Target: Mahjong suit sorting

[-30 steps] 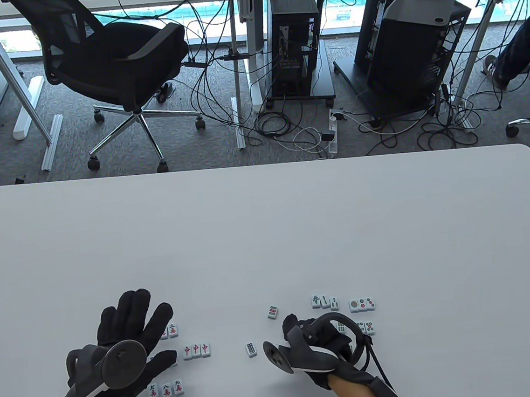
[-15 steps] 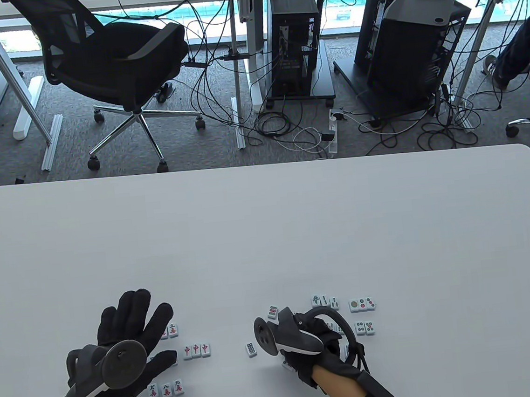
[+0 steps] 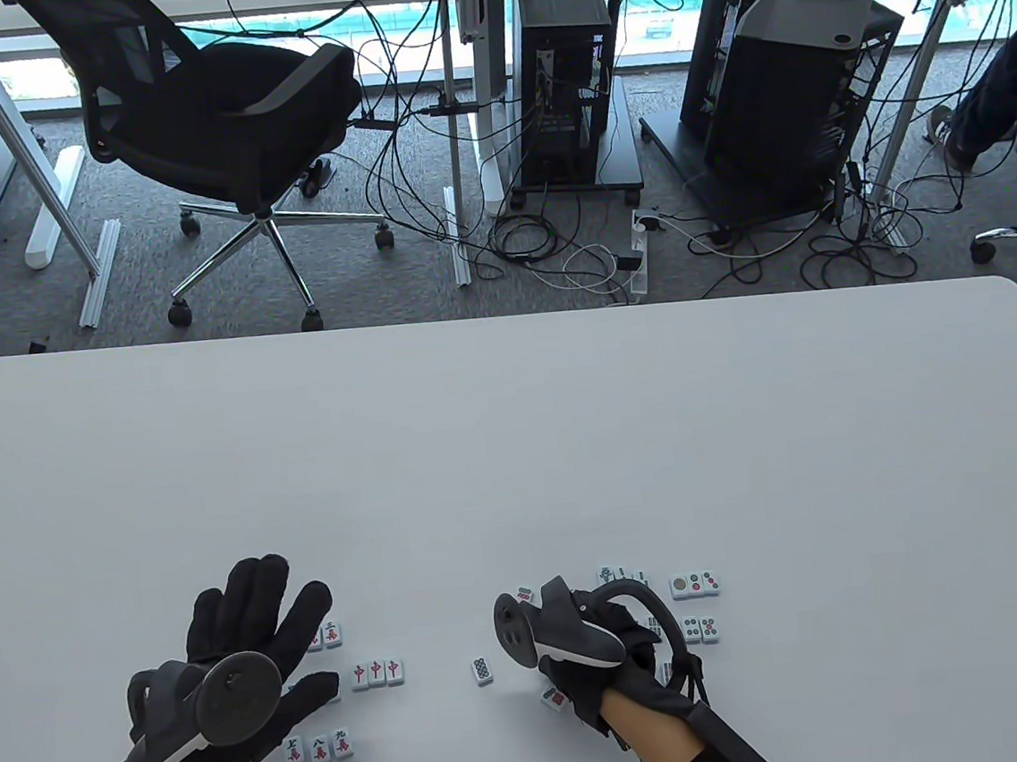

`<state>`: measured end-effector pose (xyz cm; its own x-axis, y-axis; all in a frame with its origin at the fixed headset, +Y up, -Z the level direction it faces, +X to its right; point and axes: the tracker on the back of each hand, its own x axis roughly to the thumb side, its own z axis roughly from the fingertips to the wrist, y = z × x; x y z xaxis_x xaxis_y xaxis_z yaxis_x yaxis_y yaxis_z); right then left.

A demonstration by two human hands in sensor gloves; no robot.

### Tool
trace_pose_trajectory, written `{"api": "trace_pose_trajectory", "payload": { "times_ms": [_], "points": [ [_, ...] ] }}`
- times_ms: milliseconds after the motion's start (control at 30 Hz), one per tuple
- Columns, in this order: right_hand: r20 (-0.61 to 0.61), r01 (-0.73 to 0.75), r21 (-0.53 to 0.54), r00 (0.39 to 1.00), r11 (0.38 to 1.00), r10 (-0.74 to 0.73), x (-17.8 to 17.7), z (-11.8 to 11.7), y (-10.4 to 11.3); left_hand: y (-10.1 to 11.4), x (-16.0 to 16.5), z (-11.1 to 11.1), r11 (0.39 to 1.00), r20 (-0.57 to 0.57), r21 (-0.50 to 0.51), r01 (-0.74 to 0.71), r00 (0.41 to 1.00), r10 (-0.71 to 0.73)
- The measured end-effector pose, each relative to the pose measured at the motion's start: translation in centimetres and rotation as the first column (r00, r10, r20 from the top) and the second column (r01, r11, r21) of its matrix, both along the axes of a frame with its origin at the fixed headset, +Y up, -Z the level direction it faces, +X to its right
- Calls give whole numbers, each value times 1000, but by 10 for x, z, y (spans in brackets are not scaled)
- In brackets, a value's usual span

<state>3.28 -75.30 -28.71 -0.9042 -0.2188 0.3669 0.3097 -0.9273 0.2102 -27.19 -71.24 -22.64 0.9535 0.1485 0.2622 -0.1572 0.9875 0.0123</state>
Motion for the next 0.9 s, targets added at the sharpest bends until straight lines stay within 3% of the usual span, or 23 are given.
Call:
{"api": "trace_pose_trajectory", "payload": {
  "times_ms": [167,433,567,800,900],
  "points": [
    [-19,-31,3,999,1000,31,-6,0,-8,0,0,0,1000,0,1,1,1000,-1],
    [-86,52,40,995,998,-49,4,-1,-6,0,0,0,1000,3,3,5,1000,-5],
    [-136,95,216,988,972,-67,29,4,17,0,0,0,1000,1,6,2,1000,-2],
    [-50,81,339,996,937,-68,99,2,51,0,1,0,1000,-1,-2,9,1000,-9],
    [-1,52,322,999,945,-55,123,2,50,0,1,0,1000,-3,-4,10,1000,-10]
  ]
}}
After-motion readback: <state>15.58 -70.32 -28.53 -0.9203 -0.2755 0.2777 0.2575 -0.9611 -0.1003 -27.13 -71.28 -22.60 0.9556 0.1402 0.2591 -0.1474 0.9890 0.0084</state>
